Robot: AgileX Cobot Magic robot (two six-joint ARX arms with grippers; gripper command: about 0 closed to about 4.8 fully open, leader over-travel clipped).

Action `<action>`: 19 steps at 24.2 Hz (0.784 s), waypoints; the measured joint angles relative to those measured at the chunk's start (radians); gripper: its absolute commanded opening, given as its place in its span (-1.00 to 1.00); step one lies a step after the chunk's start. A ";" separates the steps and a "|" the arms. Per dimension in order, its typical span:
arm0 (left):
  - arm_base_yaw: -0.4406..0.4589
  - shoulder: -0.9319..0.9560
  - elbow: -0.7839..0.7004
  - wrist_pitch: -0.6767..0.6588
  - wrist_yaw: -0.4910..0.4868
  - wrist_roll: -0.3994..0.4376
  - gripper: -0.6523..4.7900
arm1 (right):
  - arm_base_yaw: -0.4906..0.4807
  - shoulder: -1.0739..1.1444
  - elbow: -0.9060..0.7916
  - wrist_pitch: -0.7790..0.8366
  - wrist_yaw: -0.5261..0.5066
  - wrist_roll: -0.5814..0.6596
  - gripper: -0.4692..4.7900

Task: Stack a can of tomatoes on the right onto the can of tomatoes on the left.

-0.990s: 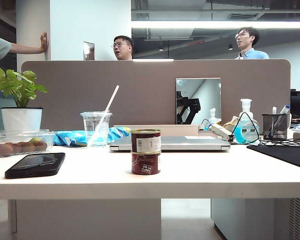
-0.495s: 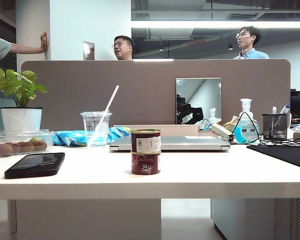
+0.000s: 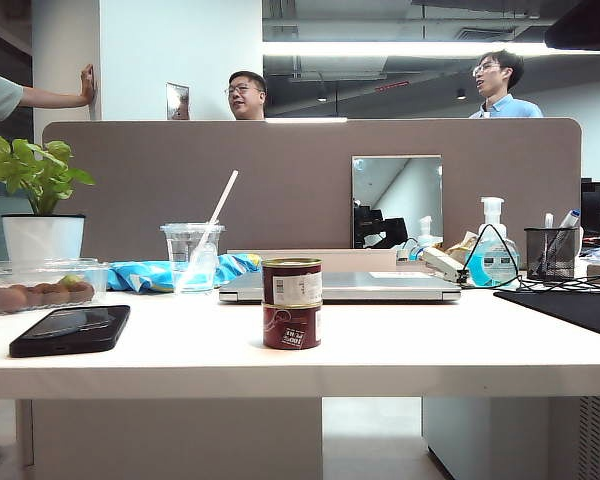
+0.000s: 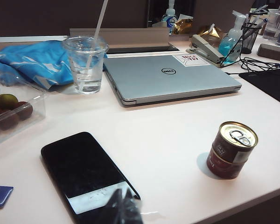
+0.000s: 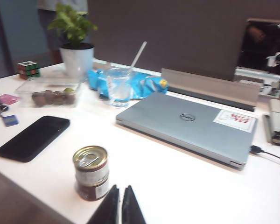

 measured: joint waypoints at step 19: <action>0.000 0.000 0.000 -0.002 0.000 0.000 -0.77 | -0.350 -0.184 -0.214 -0.007 0.034 -0.001 -0.74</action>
